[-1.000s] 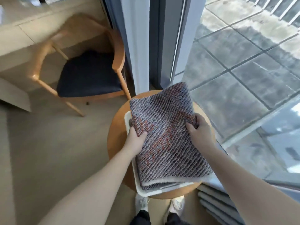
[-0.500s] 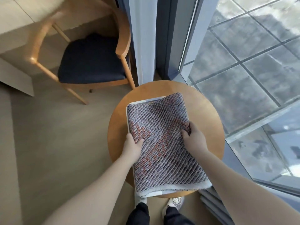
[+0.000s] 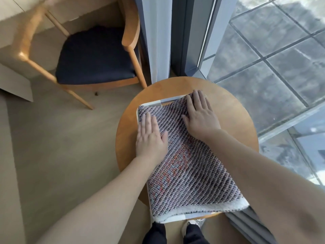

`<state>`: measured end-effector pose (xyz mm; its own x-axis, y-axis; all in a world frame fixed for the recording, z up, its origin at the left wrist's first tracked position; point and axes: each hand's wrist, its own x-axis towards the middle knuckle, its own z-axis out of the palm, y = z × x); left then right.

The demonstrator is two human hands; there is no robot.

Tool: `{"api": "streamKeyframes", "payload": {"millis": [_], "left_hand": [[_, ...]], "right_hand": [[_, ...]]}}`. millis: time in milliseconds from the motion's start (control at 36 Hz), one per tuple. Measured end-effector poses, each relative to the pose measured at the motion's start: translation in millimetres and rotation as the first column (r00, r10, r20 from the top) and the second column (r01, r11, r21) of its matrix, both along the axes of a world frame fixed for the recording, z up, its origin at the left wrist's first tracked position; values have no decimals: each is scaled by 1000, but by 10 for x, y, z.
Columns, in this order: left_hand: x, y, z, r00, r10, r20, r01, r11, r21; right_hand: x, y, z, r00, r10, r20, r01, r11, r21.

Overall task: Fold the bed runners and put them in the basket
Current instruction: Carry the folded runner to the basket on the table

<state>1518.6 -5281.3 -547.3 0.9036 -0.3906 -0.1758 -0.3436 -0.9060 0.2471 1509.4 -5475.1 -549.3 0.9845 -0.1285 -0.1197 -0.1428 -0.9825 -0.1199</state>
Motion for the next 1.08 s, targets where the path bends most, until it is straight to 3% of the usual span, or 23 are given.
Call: {"api": "streamKeyframes", "payload": {"millis": [195, 333, 472, 639, 1084], "left_hand": [[110, 73, -283, 993, -110, 48, 95, 964, 247], [-101, 109, -170, 995, -99, -10, 99, 979, 176], [-838, 273, -9, 967, -239, -91, 246, 966, 79], [-1279, 411, 15, 941, -322, -102, 332, 938, 102], [-1350, 478, -169, 938, -336, -82, 346, 915, 207]], "right_hand": [[-55, -152, -281, 991, 77, -107, -93, 983, -156], [-283, -33, -163, 991, 28, -134, -39, 996, -81], [-1088, 164, 112, 985, 22, -169, -15, 999, 44], [-1879, 276, 252, 988, 8, -157, -5, 1000, 21], [-1862, 329, -150, 977, 70, -200, -79, 996, -37]]}}
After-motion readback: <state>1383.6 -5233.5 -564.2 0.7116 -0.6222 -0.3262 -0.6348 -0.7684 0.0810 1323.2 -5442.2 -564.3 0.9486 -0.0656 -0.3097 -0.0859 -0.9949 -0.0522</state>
